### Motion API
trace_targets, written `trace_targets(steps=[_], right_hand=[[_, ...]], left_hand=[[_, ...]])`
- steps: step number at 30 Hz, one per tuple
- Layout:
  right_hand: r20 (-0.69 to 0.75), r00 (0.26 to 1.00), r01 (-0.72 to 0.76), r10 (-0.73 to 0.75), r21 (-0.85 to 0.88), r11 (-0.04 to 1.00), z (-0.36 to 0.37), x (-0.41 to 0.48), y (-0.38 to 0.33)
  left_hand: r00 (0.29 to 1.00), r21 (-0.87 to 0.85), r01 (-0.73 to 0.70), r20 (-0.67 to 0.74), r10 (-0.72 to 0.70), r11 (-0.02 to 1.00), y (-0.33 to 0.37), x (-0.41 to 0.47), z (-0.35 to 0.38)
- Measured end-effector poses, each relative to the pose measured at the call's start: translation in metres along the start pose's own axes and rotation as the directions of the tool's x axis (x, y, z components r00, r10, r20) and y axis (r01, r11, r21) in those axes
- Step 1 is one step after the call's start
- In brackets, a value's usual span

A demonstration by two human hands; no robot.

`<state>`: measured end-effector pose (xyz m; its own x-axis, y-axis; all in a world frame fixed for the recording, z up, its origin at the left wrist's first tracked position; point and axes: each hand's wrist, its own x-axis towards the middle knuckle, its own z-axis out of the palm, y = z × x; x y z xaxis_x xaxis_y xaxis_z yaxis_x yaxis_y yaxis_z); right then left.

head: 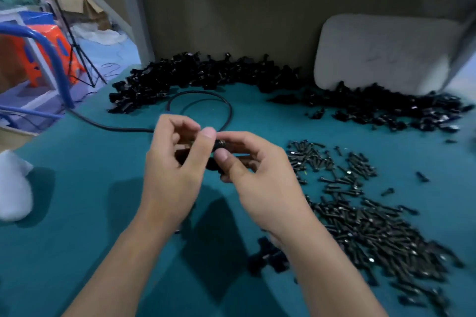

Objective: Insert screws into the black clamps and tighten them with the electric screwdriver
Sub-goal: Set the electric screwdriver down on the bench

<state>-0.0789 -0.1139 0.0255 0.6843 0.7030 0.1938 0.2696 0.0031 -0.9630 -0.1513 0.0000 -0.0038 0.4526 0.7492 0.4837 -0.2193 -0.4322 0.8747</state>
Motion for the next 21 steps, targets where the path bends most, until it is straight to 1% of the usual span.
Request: trace_targets(steps=[2,5,7,9,13,16,18,20,21], right_hand=[[-0.093,0.995,0.023,-0.022,0.009,1.0,-0.038,-0.021,-0.001],[-0.291,0.955,0.036,-0.054,-0.066,0.997,-0.1,-0.059,0.0],[-0.415,0.909,-0.032,-0.031,-0.142,0.989,-0.14,-0.086,0.002],[-0.511,0.859,-0.125,-0.014,-0.236,0.964,-0.176,-0.112,0.005],[-0.689,0.724,-0.24,-0.024,-0.283,0.929,-0.235,-0.152,0.012],[-0.761,0.647,-0.322,-0.049,-0.33,0.887,-0.269,-0.166,0.019],[-0.766,0.639,-0.399,-0.077,-0.416,0.817,-0.285,-0.166,0.023],[-0.736,0.673,-0.488,-0.075,-0.518,0.702,-0.295,-0.161,0.027],[-0.714,0.699,-0.526,-0.048,-0.558,0.643,-0.299,-0.158,0.028]], left_hand=[[0.984,-0.024,0.007,0.177,-0.003,1.0,0.023,-0.014,0.024],[0.901,-0.046,0.01,0.433,0.011,0.999,0.056,-0.041,0.072],[0.825,-0.008,0.001,0.565,0.004,1.0,0.072,-0.06,0.106],[0.759,0.039,-0.046,0.652,0.01,0.998,0.084,-0.08,0.141],[0.695,0.066,-0.1,0.719,0.022,0.993,0.107,-0.117,0.21],[0.661,0.075,-0.078,0.751,-0.005,0.994,0.116,-0.137,0.257],[0.661,0.086,-0.045,0.749,-0.035,0.995,0.116,-0.144,0.283],[0.658,0.13,-0.023,0.749,-0.083,0.991,0.111,-0.144,0.305],[0.646,0.163,-0.019,0.755,-0.113,0.986,0.107,-0.144,0.313]])
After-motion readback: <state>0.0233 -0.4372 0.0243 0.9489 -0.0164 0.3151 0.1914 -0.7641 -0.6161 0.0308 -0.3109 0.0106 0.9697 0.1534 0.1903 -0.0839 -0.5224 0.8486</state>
